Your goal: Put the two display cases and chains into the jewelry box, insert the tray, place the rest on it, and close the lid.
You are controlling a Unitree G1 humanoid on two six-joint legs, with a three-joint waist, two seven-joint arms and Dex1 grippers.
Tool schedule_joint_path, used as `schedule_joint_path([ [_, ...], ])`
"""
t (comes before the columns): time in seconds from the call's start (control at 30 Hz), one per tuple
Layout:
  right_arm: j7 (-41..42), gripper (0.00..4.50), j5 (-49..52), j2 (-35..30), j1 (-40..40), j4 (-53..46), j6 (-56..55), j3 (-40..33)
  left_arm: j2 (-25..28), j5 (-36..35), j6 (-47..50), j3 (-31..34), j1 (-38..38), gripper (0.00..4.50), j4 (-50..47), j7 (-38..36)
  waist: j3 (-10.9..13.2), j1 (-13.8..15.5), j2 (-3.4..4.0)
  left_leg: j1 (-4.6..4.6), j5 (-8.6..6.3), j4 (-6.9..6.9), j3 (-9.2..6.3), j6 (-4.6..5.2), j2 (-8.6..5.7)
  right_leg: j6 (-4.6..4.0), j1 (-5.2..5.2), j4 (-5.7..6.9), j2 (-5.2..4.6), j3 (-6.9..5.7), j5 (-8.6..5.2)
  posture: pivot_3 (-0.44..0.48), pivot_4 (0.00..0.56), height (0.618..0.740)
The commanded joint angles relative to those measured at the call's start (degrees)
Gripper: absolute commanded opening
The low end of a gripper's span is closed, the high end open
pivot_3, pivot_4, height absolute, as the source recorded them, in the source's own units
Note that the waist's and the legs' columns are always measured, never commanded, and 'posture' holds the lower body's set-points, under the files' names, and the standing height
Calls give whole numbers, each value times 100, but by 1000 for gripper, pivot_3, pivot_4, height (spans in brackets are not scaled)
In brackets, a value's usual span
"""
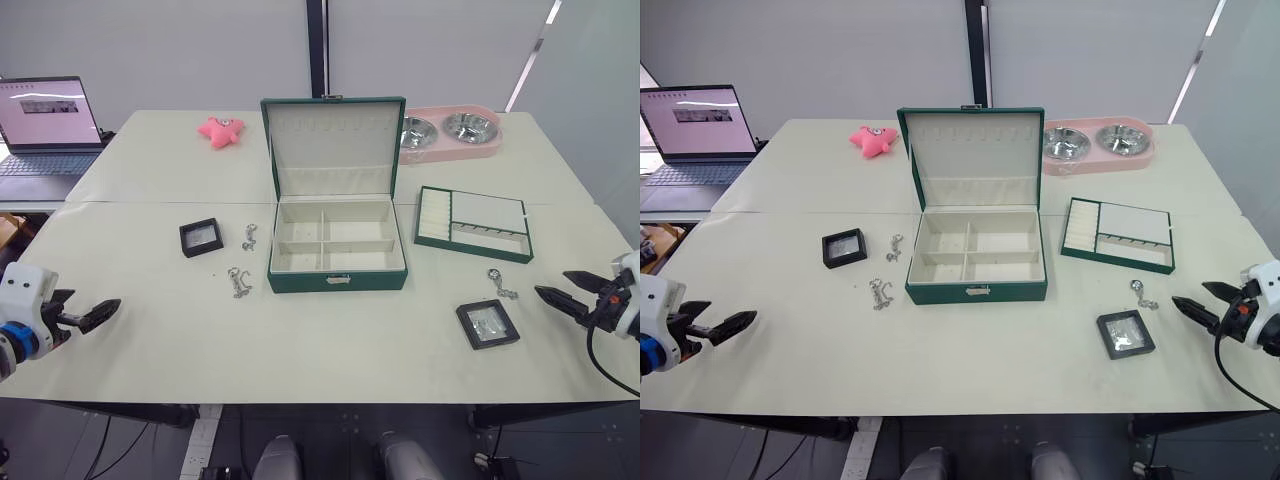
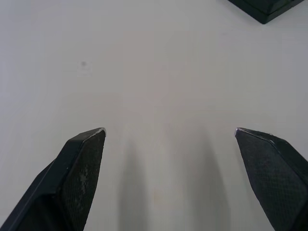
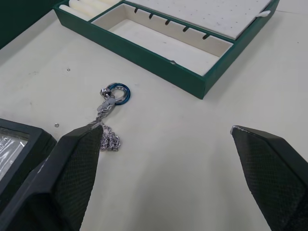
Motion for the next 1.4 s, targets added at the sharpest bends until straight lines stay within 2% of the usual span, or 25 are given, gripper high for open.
schedule_joint_path([
  [0.03,-6,4500,-5,-154,11,84,-219,-208,81,-56,-195,343,91,4462,24,94,0,3,0,0,0,0,0,0,0,0,0,0,0,0,0,0,150,740],
  [0.57,-22,4500,40,-136,-175,214,-304,-153,107,-12,-394,190,-124,4462,239,67,0,5,0,1,0,1,0,0,0,0,1,1,0,0,0,0,150,740],
  [0.77,110,4500,413,-30,-155,-967,190,-22,-1,-83,-400,-88,-495,4462,23,-256,-1,6,2,0,0,1,-1,0,0,0,1,4,1,-1,0,0,150,740],
  [0.9,130,4500,851,85,-258,-2318,874,304,46,-14,-437,-516,-1058,4462,60,-693,-1,13,1,-2,0,3,-4,-1,0,0,2,6,2,-4,0,0,150,740],
  [1.07,-81,4500,1454,371,-779,-3841,1680,867,189,559,-876,-1412,-2031,4462,725,-1271,-1,15,1,-4,1,5,-6,-1,-1,0,0,8,4,-4,0,0,150,740],
  [1.23,-399,4500,1672,868,-1398,-4636,2055,1537,-6,1153,-1478,-2231,-3247,4462,1767,-1666,0,19,-2,-9,1,7,-12,-1,-1,0,-4,7,6,-11,0,0,150,740],
  [1.4,-692,4500,1629,1287,-1782,-4921,2228,1994,-321,1635,-2010,-2750,-4109,4462,2719,-1758,0,18,-2,-14,1,10,-15,-1,-4,0,-6,7,4,-14,0,0,150,740],
])
